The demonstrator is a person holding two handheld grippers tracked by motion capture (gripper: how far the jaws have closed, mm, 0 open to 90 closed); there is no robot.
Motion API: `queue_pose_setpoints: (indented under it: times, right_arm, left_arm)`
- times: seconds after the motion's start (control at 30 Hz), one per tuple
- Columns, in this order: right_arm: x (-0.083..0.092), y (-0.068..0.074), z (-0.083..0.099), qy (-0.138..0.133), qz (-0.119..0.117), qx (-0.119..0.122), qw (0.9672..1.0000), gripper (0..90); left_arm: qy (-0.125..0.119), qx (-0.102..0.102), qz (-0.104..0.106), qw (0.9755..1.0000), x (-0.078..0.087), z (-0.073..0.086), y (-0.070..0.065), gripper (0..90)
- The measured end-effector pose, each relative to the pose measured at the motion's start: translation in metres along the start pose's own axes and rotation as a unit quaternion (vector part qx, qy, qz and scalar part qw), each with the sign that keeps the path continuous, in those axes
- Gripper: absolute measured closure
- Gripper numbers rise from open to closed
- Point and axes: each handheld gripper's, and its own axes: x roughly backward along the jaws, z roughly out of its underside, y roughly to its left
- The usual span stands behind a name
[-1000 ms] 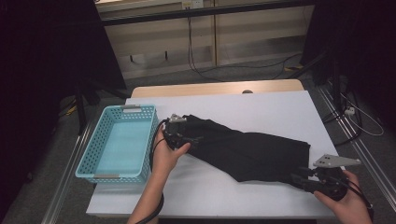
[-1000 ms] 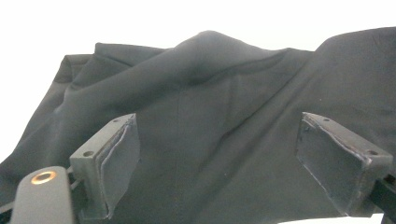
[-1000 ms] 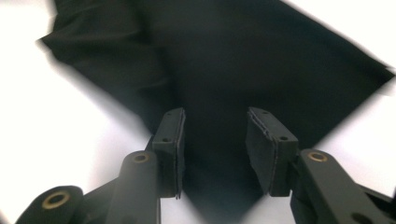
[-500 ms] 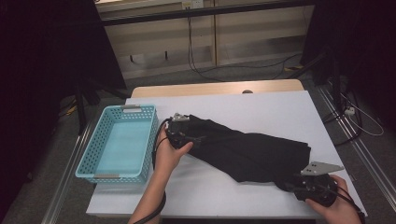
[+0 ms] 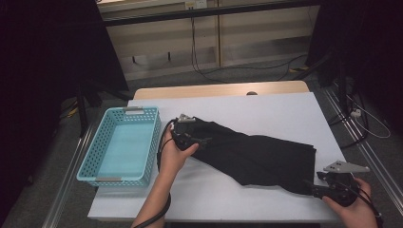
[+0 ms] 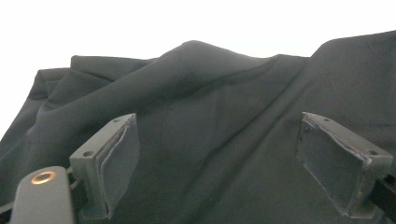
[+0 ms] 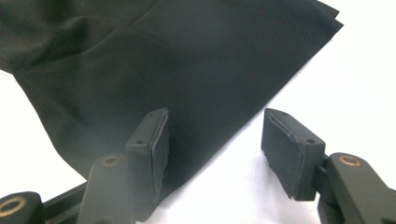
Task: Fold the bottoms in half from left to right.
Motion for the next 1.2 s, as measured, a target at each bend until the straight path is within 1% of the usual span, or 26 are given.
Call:
queue_pose_setpoints:
  times: [0.07, 0.13, 0.23, 0.27, 0.3, 0.37, 0.4, 0.43, 0.57, 0.6, 0.63, 0.67, 0.7, 0.73, 0.8, 0.83, 0.9, 0.93, 1.0, 1.03, 1.07, 1.1, 1.17, 1.2]
  right_arm:
    - [-0.001, 0.002, 0.000, -0.002, 0.000, 0.000, 1.0000, 43.1]
    - [-0.002, 0.003, 0.000, -0.003, 0.004, -0.007, 1.0000, 44.0]
    - [-0.003, 0.004, -0.003, 0.000, 0.011, -0.018, 0.9998, 49.7]
    - [-0.003, 0.005, -0.003, 0.000, 0.013, -0.021, 0.9997, 50.9]
    - [-0.004, 0.006, -0.003, 0.000, 0.016, -0.024, 0.9996, 51.3]
    - [-0.004, 0.008, -0.004, 0.000, 0.022, -0.028, 0.9994, 52.3]
    - [-0.005, 0.010, -0.005, 0.000, 0.025, -0.028, 0.9993, 54.4]
    - [-0.006, 0.011, -0.005, -0.001, 0.022, -0.024, 0.9995, 58.2]
    - [-0.010, 0.016, -0.010, -0.002, 0.019, -0.027, 0.9995, 70.1]
    - [-0.011, 0.016, -0.010, -0.004, 0.015, -0.030, 0.9994, 75.3]
    - [-0.012, 0.015, -0.010, -0.008, 0.006, -0.035, 0.9993, 88.0]
    - [-0.013, 0.013, -0.009, -0.015, -0.018, -0.050, 0.9985, 87.9]
    - [-0.013, 0.013, -0.010, -0.017, -0.018, -0.049, 0.9985, 88.0]
    - [-0.012, 0.013, -0.010, -0.014, -0.016, -0.041, 0.9989, 88.1]
    - [-0.010, 0.012, -0.010, -0.009, -0.018, -0.041, 0.9990, 88.3]
    - [-0.008, 0.011, -0.010, -0.006, -0.019, -0.039, 0.9990, 88.4]
    - [-0.003, 0.007, -0.008, 0.004, -0.020, -0.037, 0.9991, 88.4]
    - [0.000, 0.005, -0.006, 0.007, -0.020, -0.033, 0.9992, 88.5]
    - [0.009, 0.002, -0.002, 0.015, -0.013, -0.028, 0.9994, 88.5]
    - [0.012, 0.000, -0.001, 0.017, -0.016, -0.027, 0.9993, 88.5]
    - [0.015, -0.002, 0.000, 0.020, -0.015, -0.024, 0.9994, 88.6]
    - [0.017, -0.003, 0.000, 0.029, -0.009, -0.017, 0.9994, 88.5]
    - [0.017, -0.001, -0.002, 0.041, -0.013, -0.002, 0.9991, 88.3]
    - [0.017, -0.001, -0.002, 0.041, -0.013, -0.002, 0.9991, 88.3]
  left_arm:
    - [0.000, -0.005, 0.000, 1.0000, 0.000, 0.000, 0.000, 14.5]
    - [0.000, -0.004, 0.000, 1.0000, 0.000, 0.000, 0.000, 14.5]
    - [0.005, -0.006, 0.001, 1.0000, -0.001, -0.001, -0.001, 14.5]
    - [0.000, -0.005, -0.003, 1.0000, -0.002, -0.001, -0.002, 14.5]
    - [-0.001, -0.003, -0.001, 1.0000, -0.002, -0.001, -0.002, 14.5]
    - [0.001, -0.009, 0.000, 1.0000, -0.001, -0.002, -0.002, 14.5]
    - [-0.002, -0.004, -0.001, 1.0000, -0.001, -0.002, -0.003, 14.5]
    - [-0.004, -0.003, -0.001, 1.0000, -0.002, -0.003, -0.003, 14.5]
    - [-0.004, -0.004, -0.001, 1.0000, -0.003, -0.004, -0.003, 14.5]
    - [-0.002, -0.006, 0.001, 1.0000, -0.003, -0.004, -0.003, 14.5]
    - [-0.001, -0.004, 0.002, 1.0000, -0.003, -0.004, -0.004, 14.5]
    - [-0.001, -0.006, 0.002, 1.0000, -0.004, -0.005, -0.003, 14.5]
    - [-0.001, -0.006, 0.003, 1.0000, -0.003, -0.005, -0.003, 14.5]
    - [-0.001, -0.005, 0.003, 1.0000, -0.003, -0.005, -0.003, 14.5]
    - [-0.006, -0.004, 0.002, 1.0000, -0.001, -0.005, -0.002, 14.5]
    - [-0.009, 0.001, 0.000, 1.0000, -0.001, -0.005, -0.001, 14.5]
    - [-0.010, 0.001, 0.000, 1.0000, 0.001, -0.004, 0.001, 14.5]
    - [-0.007, -0.003, -0.001, 1.0000, 0.002, -0.004, 0.002, 14.5]
    - [-0.007, 0.003, -0.002, 1.0000, 0.003, -0.003, 0.003, 14.5]
    - [-0.008, 0.003, -0.003, 1.0000, 0.004, -0.002, 0.004, 14.5]
    - [-0.008, 0.005, -0.004, 1.0000, 0.006, -0.002, 0.005, 14.5]
    - [-0.010, 0.005, -0.006, 0.9999, 0.006, -0.001, 0.006, 14.5]
    - [-0.011, 0.006, -0.007, 0.9999, 0.007, -0.001, 0.006, 14.5]
    - [-0.011, 0.006, -0.007, 0.9999, 0.007, -0.001, 0.006, 14.5]
